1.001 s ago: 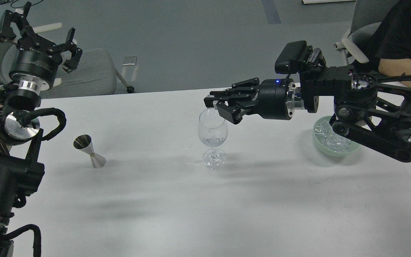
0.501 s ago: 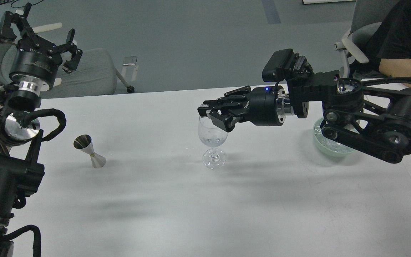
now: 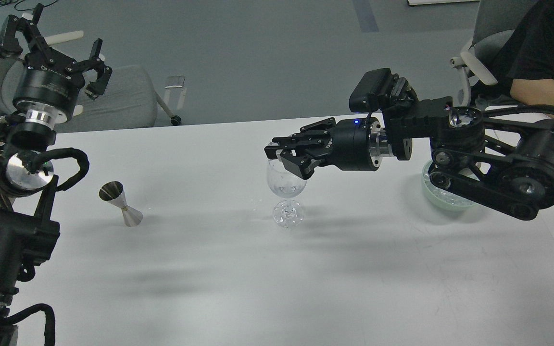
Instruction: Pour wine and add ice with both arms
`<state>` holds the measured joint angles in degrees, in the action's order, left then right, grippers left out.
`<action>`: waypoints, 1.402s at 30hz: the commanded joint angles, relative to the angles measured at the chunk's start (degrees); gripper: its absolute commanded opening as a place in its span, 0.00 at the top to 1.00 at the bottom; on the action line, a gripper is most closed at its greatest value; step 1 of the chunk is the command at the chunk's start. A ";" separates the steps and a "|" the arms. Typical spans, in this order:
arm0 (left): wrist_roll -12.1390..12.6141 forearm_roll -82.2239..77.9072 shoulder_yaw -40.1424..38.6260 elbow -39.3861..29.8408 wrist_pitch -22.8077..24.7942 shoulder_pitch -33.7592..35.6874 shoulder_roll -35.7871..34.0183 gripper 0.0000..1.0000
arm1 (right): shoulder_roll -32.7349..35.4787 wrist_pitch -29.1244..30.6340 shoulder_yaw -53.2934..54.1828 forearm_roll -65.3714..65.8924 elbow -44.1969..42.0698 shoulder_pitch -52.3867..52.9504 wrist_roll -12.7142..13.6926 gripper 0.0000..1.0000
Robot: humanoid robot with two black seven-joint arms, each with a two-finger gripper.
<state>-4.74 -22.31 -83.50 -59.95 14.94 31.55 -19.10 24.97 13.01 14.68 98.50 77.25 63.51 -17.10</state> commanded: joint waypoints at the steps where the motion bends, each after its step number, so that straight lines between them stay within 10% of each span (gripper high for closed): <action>1: 0.00 -0.01 0.00 0.00 0.00 0.09 -0.06 0.02 | -0.01 0.00 0.00 -0.06 0.00 0.03 0.04 0.71; 20: 0.00 -0.01 0.00 0.00 0.00 0.35 -0.15 0.02 | 0.08 -0.27 0.17 -0.77 0.00 0.03 0.13 0.57; 26: 0.08 0.07 0.00 0.00 -0.61 0.61 -0.41 0.02 | 0.17 -2.81 5.61 -9.45 -3.86 0.47 0.66 0.01; 42: 0.00 0.51 0.09 2.20 -1.32 3.34 0.11 0.02 | -10.64 -8.35 26.62 -38.28 -32.68 2.93 0.75 0.01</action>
<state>-4.67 -21.80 -83.52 -58.52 13.44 34.34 -19.17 17.08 4.96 38.90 66.80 49.75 66.34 -16.40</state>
